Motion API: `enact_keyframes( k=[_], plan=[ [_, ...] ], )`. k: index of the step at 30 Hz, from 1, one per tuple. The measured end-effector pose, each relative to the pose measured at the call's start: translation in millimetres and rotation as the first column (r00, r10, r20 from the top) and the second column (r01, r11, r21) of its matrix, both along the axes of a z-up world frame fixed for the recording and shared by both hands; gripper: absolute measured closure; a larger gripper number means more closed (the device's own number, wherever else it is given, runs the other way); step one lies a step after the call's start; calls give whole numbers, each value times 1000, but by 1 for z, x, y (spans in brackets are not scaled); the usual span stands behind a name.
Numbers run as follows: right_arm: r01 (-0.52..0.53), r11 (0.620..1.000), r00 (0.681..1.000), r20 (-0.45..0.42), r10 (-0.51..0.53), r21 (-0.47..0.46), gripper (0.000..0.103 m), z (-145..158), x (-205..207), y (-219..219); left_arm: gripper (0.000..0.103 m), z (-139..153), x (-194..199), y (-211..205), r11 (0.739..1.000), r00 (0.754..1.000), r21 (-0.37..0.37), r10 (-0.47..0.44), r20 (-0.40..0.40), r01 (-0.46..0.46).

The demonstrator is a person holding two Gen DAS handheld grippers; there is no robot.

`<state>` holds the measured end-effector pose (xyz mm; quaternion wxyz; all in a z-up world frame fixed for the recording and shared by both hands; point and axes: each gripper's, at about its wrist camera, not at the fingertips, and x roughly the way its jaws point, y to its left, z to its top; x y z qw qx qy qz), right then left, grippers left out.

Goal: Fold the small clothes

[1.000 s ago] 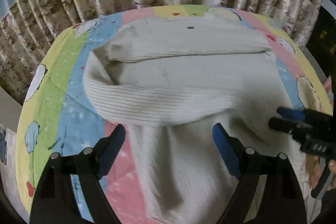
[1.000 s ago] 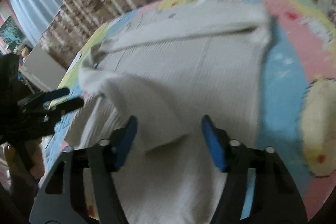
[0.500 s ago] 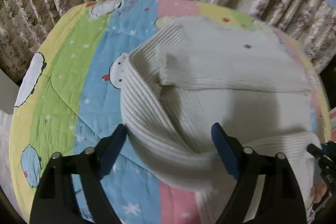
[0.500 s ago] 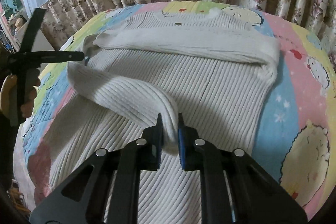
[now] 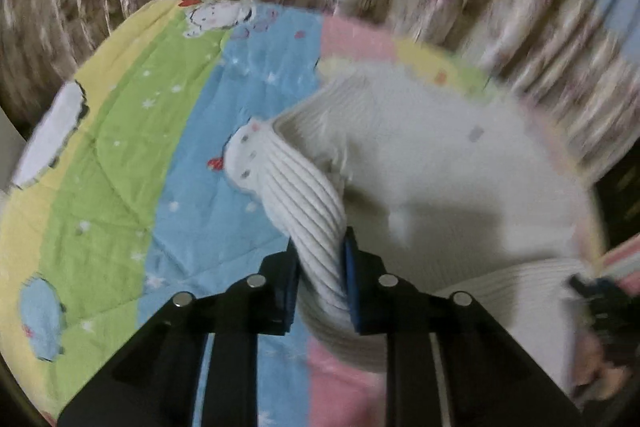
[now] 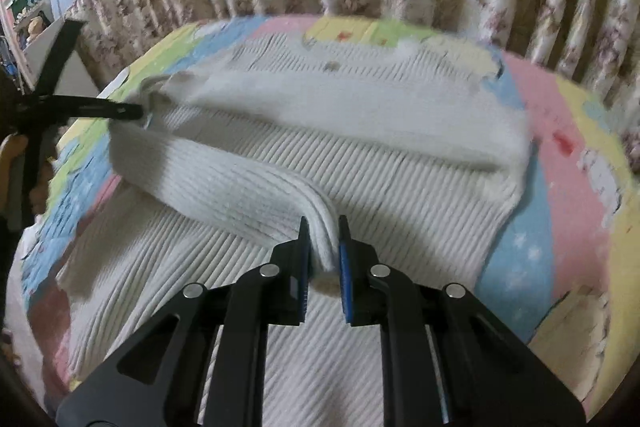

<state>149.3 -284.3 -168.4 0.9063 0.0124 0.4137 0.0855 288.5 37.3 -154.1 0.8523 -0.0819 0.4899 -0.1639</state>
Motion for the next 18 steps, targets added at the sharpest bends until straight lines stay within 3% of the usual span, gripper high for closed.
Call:
enact_keyframes(
  k=[2,4,7,9,15,18],
  plan=[
    [23,1000,999,41,-23,-10,90,6,8,-10,82,11,8,4,994,1000,-105,24,8,-23],
    [36,999,995,90,-32,-40,90,12,27,-22,82,20,19,-6,992,999,-123,36,33,-32],
    [43,995,994,107,-34,-85,90,14,58,-32,82,25,35,-33,997,998,-65,31,57,-27],
    [59,992,993,106,-47,-109,90,12,79,-43,80,20,47,-57,1000,998,20,12,62,-14],
    [91,985,996,37,-87,-144,90,-7,113,-73,68,-5,60,-103,979,997,196,-67,30,60],
    [89,985,996,12,-89,-149,86,-17,118,-82,44,-5,60,-102,980,996,185,-83,19,78]
  ],
)
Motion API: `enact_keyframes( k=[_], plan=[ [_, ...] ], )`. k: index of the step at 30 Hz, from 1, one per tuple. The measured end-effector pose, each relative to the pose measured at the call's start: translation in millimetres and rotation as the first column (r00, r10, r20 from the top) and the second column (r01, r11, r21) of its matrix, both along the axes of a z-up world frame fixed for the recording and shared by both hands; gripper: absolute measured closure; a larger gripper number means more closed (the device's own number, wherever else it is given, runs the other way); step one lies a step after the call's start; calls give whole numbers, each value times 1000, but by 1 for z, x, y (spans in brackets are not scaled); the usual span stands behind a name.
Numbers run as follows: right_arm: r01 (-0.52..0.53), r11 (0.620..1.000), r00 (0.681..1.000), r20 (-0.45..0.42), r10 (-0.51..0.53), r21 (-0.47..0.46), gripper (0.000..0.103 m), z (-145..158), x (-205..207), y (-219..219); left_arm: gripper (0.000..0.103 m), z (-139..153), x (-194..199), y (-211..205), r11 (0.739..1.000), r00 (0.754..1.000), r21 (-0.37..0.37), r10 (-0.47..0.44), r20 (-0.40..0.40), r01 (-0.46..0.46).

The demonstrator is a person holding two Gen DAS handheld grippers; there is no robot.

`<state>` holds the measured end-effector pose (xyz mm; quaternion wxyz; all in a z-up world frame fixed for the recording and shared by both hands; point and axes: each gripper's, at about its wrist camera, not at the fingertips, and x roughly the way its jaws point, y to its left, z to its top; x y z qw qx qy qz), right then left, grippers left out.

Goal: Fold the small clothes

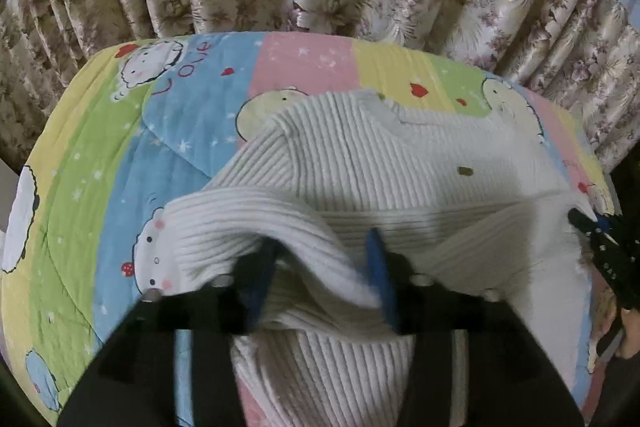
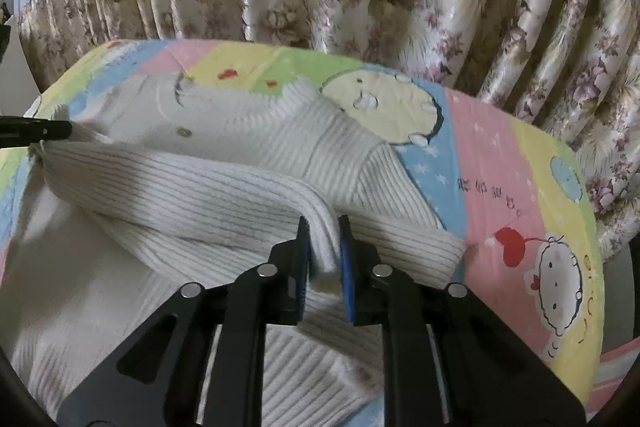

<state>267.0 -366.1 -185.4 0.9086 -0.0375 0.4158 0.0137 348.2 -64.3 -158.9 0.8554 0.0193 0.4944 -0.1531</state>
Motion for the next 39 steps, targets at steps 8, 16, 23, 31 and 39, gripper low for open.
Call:
enact_keyframes(
  k=[8,16,23,31,39],
  plan=[
    [96,971,989,90,-118,219,61,32,-28,-45,11,53,-25,44,998,991,-39,59,119,-55],
    [103,923,994,-18,-104,370,61,14,-15,-53,11,36,4,63,996,994,46,77,76,-80],
    [26,951,995,86,-55,308,98,27,-10,-30,11,29,8,47,990,996,133,24,89,-36],
    [199,945,979,-14,-202,258,98,11,-64,-84,11,11,19,41,987,1000,160,-15,-3,16],
    [199,925,979,-23,-202,323,97,-1,-66,-90,53,-17,34,18,986,999,161,-43,-29,47]
  ],
)
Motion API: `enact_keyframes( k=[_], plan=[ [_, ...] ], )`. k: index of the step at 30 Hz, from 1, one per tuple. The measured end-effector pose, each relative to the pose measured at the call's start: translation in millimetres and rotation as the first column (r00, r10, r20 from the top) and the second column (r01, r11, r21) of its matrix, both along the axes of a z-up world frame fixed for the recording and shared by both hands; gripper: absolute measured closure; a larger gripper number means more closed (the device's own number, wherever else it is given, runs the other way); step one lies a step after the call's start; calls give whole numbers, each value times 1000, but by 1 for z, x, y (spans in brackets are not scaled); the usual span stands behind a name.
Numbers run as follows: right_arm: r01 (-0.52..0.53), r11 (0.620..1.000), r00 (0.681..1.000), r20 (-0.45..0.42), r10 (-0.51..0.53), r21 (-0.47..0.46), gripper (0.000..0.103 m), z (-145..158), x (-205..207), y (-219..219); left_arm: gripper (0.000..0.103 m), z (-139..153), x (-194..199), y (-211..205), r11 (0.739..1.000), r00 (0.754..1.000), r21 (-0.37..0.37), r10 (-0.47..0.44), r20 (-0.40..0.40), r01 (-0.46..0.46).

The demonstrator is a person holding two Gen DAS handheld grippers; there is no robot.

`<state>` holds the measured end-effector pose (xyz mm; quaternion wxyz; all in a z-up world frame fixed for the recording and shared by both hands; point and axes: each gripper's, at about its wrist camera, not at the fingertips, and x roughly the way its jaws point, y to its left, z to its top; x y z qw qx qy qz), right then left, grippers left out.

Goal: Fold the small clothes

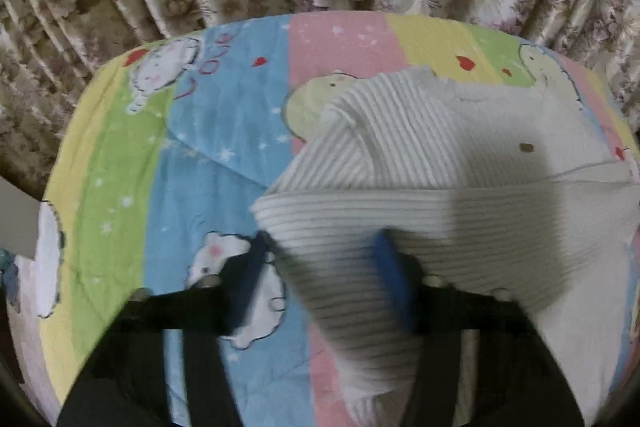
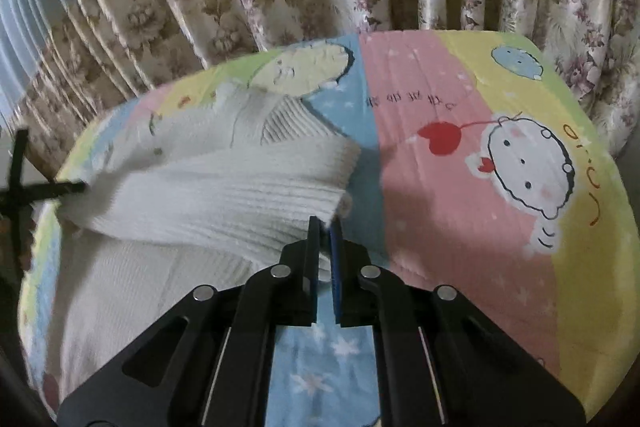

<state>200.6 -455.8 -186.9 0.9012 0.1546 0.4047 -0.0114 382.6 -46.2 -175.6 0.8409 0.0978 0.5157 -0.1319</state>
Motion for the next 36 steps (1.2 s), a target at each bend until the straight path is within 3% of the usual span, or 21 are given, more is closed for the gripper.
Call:
enact_keyframes(
  k=[2,8,12,15,17,19,20,23,26,27,29,33,36],
  plan=[
    [0,1000,1000,18,0,-13,97,5,6,0,74,2,0,4,1000,999,7,22,24,-22],
    [-85,995,994,57,88,-52,98,20,34,25,79,-1,3,37,996,997,-46,80,11,-79],
    [-73,995,997,-8,73,-73,98,14,56,31,79,-2,3,41,996,997,-58,76,20,-75],
    [-34,999,996,-86,31,-30,96,4,52,20,67,2,-1,41,996,996,-37,87,31,-85],
    [-35,998,991,-132,27,-57,92,3,39,20,48,5,-2,42,996,994,-6,94,53,-94],
    [-22,997,986,-164,9,-76,88,3,25,16,45,9,-3,45,995,993,-2,97,65,-97],
    [-17,997,988,-154,6,-69,81,5,20,14,44,12,-4,46,995,993,-16,98,64,-97],
    [-39,999,998,-54,41,37,62,16,17,9,36,25,-8,43,993,993,-78,99,66,-93],
    [-58,995,996,-57,63,81,56,10,38,10,36,32,-16,25,989,998,-137,54,43,-48],
    [-45,995,995,-79,52,88,57,3,48,11,36,32,-20,14,991,999,-136,23,38,-18],
    [-48,994,994,-89,57,98,95,-1,57,17,36,26,-25,-4,996,999,-91,-9,41,13],
    [-121,990,992,-13,122,72,100,22,48,36,36,-1,-30,-29,998,998,19,-59,33,58],
    [-156,986,986,-47,159,59,100,19,35,30,34,-4,-27,-29,998,997,16,-62,39,61]
  ],
)
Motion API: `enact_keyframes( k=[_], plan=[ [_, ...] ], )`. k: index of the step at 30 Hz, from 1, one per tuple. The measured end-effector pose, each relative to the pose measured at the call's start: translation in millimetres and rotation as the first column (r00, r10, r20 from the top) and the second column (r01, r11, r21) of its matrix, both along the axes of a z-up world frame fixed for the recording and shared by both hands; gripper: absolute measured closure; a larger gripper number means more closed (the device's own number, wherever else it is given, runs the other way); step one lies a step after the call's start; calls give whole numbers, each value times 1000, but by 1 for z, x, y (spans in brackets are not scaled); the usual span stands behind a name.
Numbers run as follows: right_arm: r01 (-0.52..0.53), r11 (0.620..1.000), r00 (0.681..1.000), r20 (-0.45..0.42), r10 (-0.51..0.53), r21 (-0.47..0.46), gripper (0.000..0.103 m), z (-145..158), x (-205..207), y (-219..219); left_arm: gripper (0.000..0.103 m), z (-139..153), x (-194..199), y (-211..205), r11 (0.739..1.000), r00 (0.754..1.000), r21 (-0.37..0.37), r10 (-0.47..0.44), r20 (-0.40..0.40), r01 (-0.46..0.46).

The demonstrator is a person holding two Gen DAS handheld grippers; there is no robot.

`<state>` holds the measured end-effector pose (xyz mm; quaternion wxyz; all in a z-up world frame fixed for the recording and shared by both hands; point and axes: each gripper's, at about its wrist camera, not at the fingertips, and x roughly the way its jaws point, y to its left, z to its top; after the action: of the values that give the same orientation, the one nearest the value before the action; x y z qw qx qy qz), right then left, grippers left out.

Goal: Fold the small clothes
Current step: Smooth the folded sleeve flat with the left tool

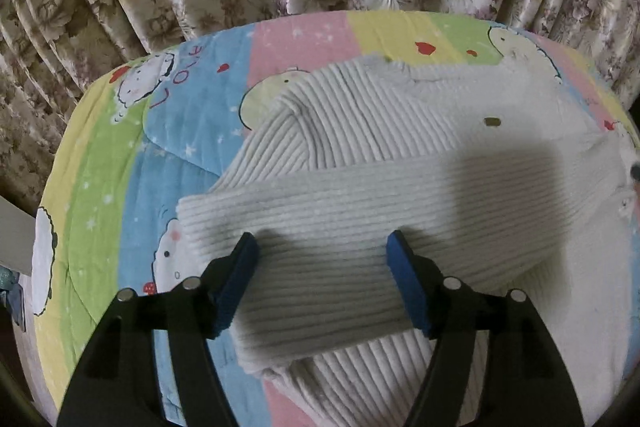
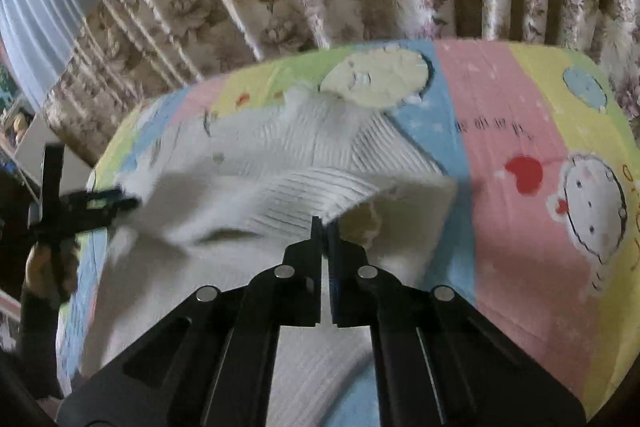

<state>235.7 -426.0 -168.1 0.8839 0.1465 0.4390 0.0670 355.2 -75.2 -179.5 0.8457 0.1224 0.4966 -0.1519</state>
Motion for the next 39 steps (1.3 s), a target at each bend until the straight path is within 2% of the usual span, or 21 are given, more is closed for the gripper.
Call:
enact_keyframes(
  k=[3,5,6,9,11,13,16,18,20,23,25,27,30,32,34,35,39],
  plan=[
    [26,999,997,-73,-28,-37,100,-22,-12,-21,33,0,4,5,1000,1000,-9,5,-14,-5],
    [71,992,990,-113,-83,-105,99,-29,-18,-33,33,2,5,6,1000,1000,5,0,-12,0],
    [91,990,990,-100,-102,-103,97,-26,-20,-37,33,2,4,5,1000,1000,10,1,-10,-1],
    [108,994,994,-19,-109,-24,95,-11,-21,-39,33,5,3,4,1000,1000,16,6,0,-6],
    [95,995,995,29,-95,12,82,-1,-11,-33,33,5,2,2,1000,1000,11,4,-2,-4],
    [85,996,996,28,-85,9,79,1,2,-26,33,5,0,-1,1000,1000,23,-1,4,1],
    [77,995,995,65,-72,-66,77,5,14,-8,33,4,-2,-5,999,1000,51,0,23,-1],
    [26,995,994,104,-17,-92,77,7,16,16,26,1,-2,-6,998,999,68,11,34,-13],
    [-48,985,989,131,70,-164,77,1,17,50,18,-2,0,-4,996,999,80,23,48,-27],
    [-146,942,978,100,184,-302,77,-23,20,96,17,-5,3,3,999,999,46,26,32,-27],
    [-157,902,971,101,215,-403,76,-32,21,110,17,-5,4,6,999,1000,35,20,25,-21],
    [-124,919,978,112,178,-374,74,-29,20,93,17,-6,3,7,999,1000,33,15,27,-16],
    [-6,936,991,125,54,-351,74,-32,15,48,16,-7,3,8,1000,999,25,18,28,-19],
    [37,964,992,127,-4,-263,79,-35,10,15,16,-7,3,6,999,999,29,23,32,-24],
    [70,959,991,125,-36,-275,80,-32,7,7,16,-4,2,3,998,999,45,37,35,-39],
    [75,957,991,125,-41,-280,77,-28,6,6,17,-1,2,1,998,999,47,40,37,-42],
    [55,980,986,165,-23,-192,70,-8,-1,27,17,21,-6,-18,999,999,-31,11,45,-9]
  ],
)
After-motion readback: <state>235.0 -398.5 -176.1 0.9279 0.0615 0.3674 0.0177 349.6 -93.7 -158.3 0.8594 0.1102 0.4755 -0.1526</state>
